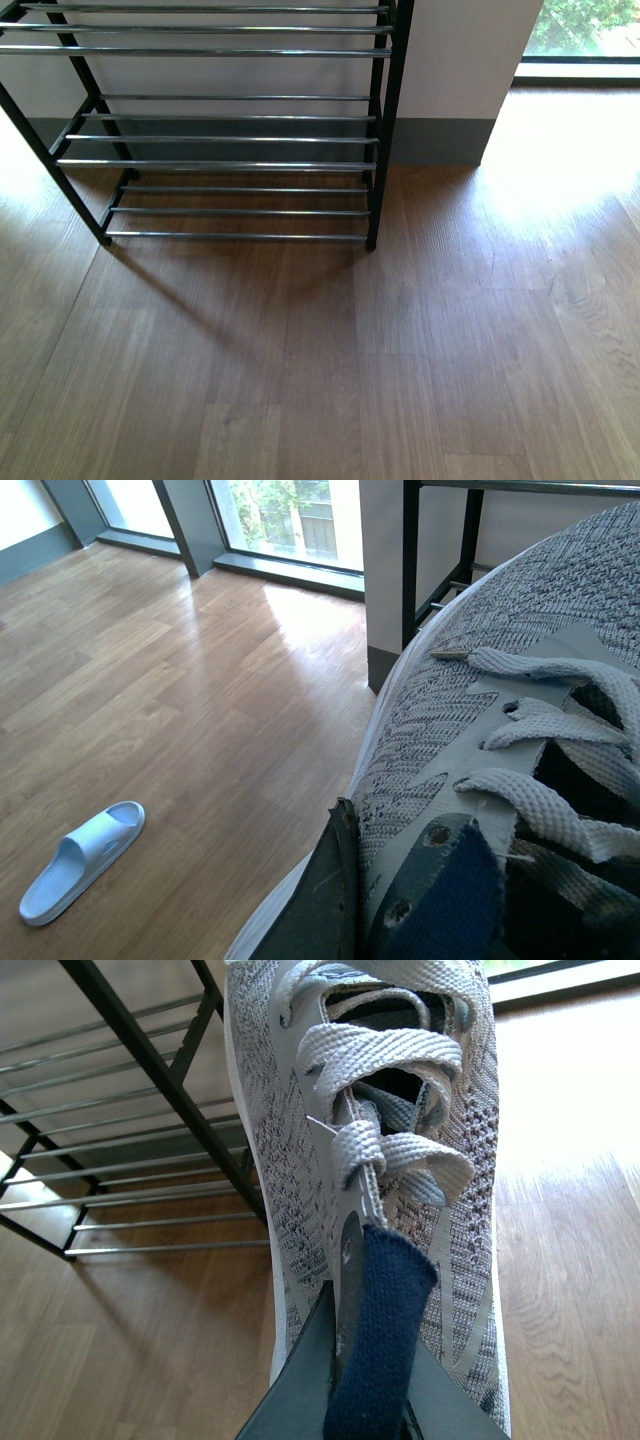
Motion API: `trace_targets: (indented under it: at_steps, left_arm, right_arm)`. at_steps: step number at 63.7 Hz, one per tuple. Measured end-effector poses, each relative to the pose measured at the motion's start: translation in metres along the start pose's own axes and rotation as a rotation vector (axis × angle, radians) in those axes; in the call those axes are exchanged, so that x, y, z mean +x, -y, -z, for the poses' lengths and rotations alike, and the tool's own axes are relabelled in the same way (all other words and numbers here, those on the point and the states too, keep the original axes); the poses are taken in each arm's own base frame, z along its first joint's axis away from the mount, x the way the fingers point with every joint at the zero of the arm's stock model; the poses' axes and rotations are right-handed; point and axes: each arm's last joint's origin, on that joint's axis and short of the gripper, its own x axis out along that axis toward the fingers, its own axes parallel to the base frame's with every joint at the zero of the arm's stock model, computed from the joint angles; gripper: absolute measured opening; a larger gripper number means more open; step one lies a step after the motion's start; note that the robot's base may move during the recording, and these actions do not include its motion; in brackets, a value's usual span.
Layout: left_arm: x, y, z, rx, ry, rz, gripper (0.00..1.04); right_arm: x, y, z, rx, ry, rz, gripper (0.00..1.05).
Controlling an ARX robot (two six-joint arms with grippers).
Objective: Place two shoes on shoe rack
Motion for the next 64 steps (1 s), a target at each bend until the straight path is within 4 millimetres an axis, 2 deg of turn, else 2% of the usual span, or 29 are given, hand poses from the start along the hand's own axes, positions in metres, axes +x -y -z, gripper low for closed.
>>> trace_targets:
  at_steps: [64]
  left_arm:
    - [0.0, 0.0002, 0.0001, 0.0, -0.001, 0.001, 0.02]
  right_arm:
    - [0.0, 0.0002, 0.0011, 0.002, -0.003, 0.003, 0.02]
